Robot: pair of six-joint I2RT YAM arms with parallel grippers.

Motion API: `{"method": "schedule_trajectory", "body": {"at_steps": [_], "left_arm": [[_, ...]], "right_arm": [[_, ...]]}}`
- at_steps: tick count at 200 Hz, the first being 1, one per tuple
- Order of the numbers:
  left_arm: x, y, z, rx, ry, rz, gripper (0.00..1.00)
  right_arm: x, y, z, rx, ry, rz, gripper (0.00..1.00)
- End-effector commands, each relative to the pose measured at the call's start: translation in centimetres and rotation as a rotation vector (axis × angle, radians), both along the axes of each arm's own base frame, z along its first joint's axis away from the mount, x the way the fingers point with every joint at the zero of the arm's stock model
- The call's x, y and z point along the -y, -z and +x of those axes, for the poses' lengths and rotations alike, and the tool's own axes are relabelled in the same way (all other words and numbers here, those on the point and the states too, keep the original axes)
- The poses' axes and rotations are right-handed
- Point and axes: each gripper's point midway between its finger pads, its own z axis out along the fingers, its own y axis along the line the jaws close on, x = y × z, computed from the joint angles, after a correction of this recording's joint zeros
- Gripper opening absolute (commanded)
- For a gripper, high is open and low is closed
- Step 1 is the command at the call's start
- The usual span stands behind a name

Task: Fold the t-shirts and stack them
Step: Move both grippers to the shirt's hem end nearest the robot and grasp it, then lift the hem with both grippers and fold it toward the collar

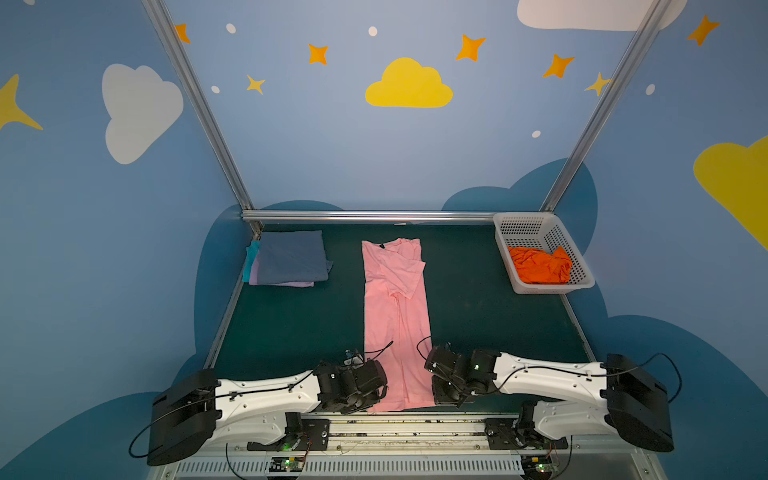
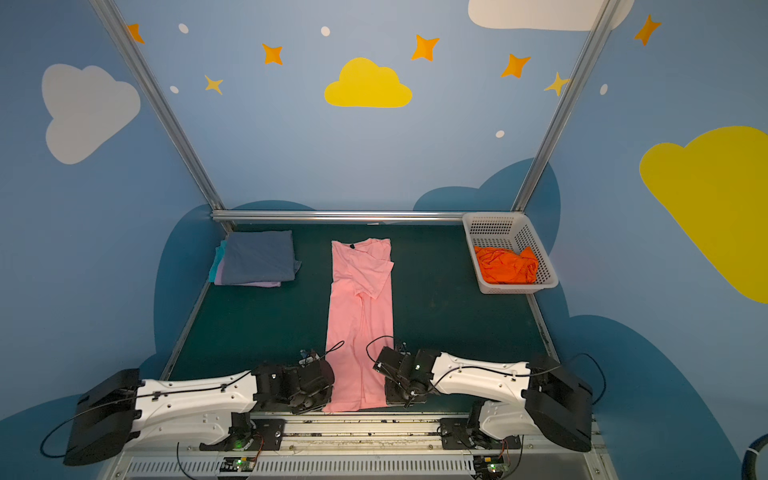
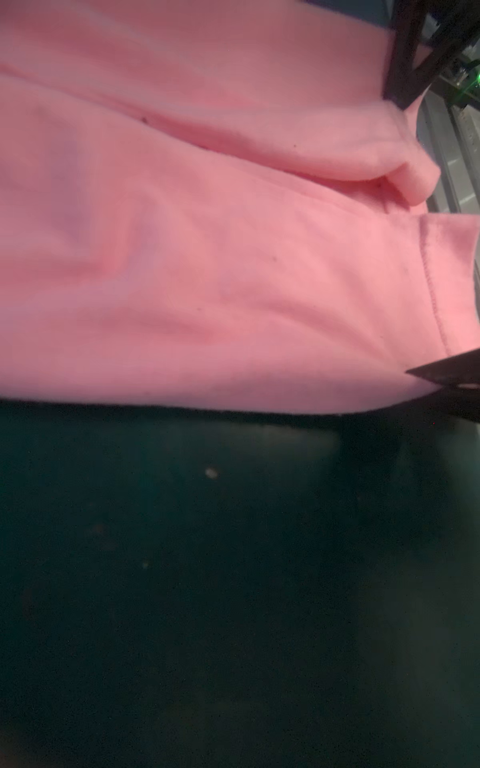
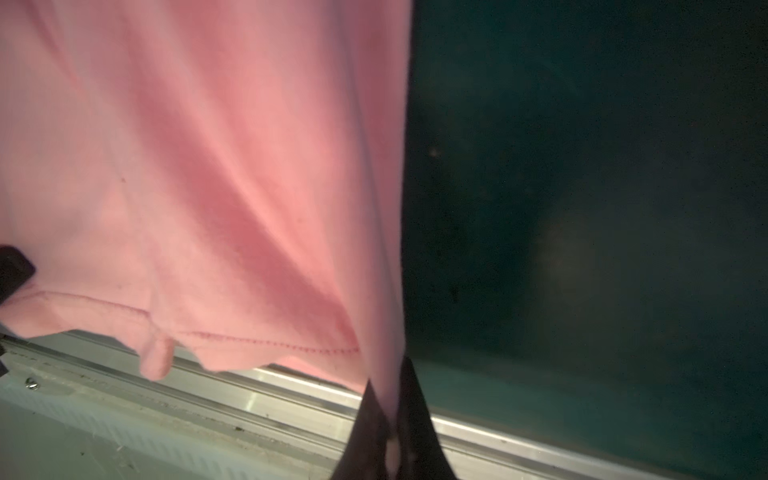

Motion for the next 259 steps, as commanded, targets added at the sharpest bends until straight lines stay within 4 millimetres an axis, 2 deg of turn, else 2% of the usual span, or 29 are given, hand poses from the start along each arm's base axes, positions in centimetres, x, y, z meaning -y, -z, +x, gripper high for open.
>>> {"method": "schedule_trajectory", "body": {"at_steps": [1, 16, 39, 51, 55, 71, 85, 95, 127, 145, 162, 199, 235, 259], "left_arm": [[-3.0, 0.6, -0.5, -0.004, -0.076, 0.044, 0.04], [-3.2, -0.2, 0.1, 0.031, -0.118, -0.001, 0.04], [-2.5, -2.7, 1.5, 0.113, -0.137, -0.062, 0.04], [-2.0, -4.4, 2.4, 0.147, -0.129, -0.072, 0.04], [-1.9, -5.1, 2.7, 0.159, -0.127, -0.075, 0.04], [-1.1, -7.1, 4.2, 0.196, -0.115, -0.083, 0.04], [-0.7, -9.0, 5.9, 0.235, -0.1, -0.076, 0.04], [-0.7, -10.2, 7.3, 0.259, -0.091, -0.062, 0.04], [-0.9, -13.1, 13.5, 0.304, -0.106, -0.073, 0.05], [-0.7, -14.1, 17.3, 0.316, -0.111, -0.079, 0.04], [-0.3, -14.6, 20.8, 0.311, -0.116, -0.079, 0.04], [-0.8, -13.4, 26.6, 0.227, -0.12, -0.026, 0.04], [-1.3, -10.6, 30.8, 0.157, -0.142, -0.046, 0.04], [-2.1, -8.5, 33.1, 0.121, -0.177, -0.051, 0.04]], "right_arm": [[1.9, 0.5, -0.8, -0.024, 0.06, -0.039, 0.08], [1.5, 0.1, -0.7, -0.018, 0.064, -0.007, 0.04], [-0.6, -1.7, 0.1, -0.003, 0.042, 0.066, 0.04], [-1.6, -2.8, 0.8, 0.001, 0.026, 0.098, 0.04], [-2.5, -3.9, 1.4, 0.01, 0.024, 0.13, 0.04], [-3.9, -5.9, 3.5, 0.019, 0.034, 0.2, 0.04], [-4.5, -7.9, 6.2, 0.05, 0.056, 0.252, 0.05], [-4.1, -9.1, 8.4, 0.087, 0.096, 0.257, 0.06], [-3.5, -13.3, 17.0, 0.345, 0.148, 0.287, 0.09], [-3.1, -14.4, 21.1, 0.403, 0.18, 0.3, 0.1], [-2.8, -14.5, 24.5, 0.393, 0.215, 0.309, 0.1], [-4.4, -13.4, 31.0, 0.276, 0.215, 0.371, 0.08], [-6.0, -9.3, 35.6, 0.126, 0.208, 0.385, 0.04], [-7.1, -7.1, 37.4, 0.082, 0.188, 0.393, 0.07]]}}
